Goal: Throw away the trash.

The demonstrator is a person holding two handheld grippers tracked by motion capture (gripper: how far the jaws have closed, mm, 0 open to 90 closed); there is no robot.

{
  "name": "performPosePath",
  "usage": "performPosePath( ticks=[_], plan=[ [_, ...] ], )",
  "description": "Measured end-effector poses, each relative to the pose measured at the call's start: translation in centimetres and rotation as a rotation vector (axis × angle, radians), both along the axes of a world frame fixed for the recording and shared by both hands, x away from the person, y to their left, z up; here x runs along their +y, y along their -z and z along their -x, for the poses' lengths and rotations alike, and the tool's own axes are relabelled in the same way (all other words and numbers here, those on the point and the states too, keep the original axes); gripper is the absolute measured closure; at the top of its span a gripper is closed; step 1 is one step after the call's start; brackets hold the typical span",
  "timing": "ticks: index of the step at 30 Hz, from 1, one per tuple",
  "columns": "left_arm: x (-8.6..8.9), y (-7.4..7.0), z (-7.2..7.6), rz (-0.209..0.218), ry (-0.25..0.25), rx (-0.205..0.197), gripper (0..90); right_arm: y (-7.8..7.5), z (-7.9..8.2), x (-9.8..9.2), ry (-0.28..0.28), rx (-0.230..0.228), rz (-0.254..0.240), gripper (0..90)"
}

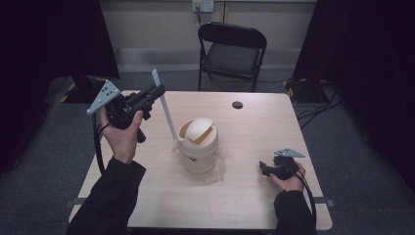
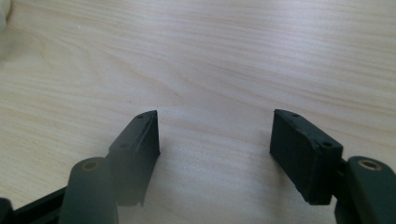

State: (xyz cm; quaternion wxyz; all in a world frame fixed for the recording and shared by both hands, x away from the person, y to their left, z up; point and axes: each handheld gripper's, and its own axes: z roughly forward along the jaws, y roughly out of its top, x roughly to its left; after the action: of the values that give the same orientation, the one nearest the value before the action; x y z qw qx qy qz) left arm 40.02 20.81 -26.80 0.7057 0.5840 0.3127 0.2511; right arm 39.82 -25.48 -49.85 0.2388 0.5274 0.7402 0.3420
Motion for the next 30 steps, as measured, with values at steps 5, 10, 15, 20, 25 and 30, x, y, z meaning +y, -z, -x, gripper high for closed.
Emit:
performPosePath(
  ticks=[5, 10, 15, 20, 25, 30],
  plan=[
    [-0.3, -0.2, -0.8, 0.003, -0.01, -0.004, 80.3, 0.0, 0.0, 0.2, -0.003, -0.002, 0.019, 32.0],
    [-0.8, -0.5, -1.4, 0.001, -0.007, -0.016, 80.3, 0.0, 0.0, 0.2, -0.003, -0.003, 0.019, 32.0],
    [-1.7, 0.1, -2.2, -0.011, -0.005, -0.01, 80.3, 0.0, 0.0, 0.2, -0.003, -0.003, 0.019, 32.0],
    [-2.4, 0.9, -2.9, -0.024, -0.003, -0.001, 80.3, 0.0, 0.0, 0.2, -0.003, -0.003, 0.019, 32.0],
    [-2.9, 2.6, -3.4, -0.036, 0.002, 0.032, 80.3, 0.0, 0.0, 0.2, -0.003, -0.003, 0.019, 32.0],
    [-3.2, 4.4, -3.7, -0.047, 0.014, 0.072, 80.1, 0.0, 0.0, 0.2, -0.003, -0.003, 0.019, 32.0]
  ],
)
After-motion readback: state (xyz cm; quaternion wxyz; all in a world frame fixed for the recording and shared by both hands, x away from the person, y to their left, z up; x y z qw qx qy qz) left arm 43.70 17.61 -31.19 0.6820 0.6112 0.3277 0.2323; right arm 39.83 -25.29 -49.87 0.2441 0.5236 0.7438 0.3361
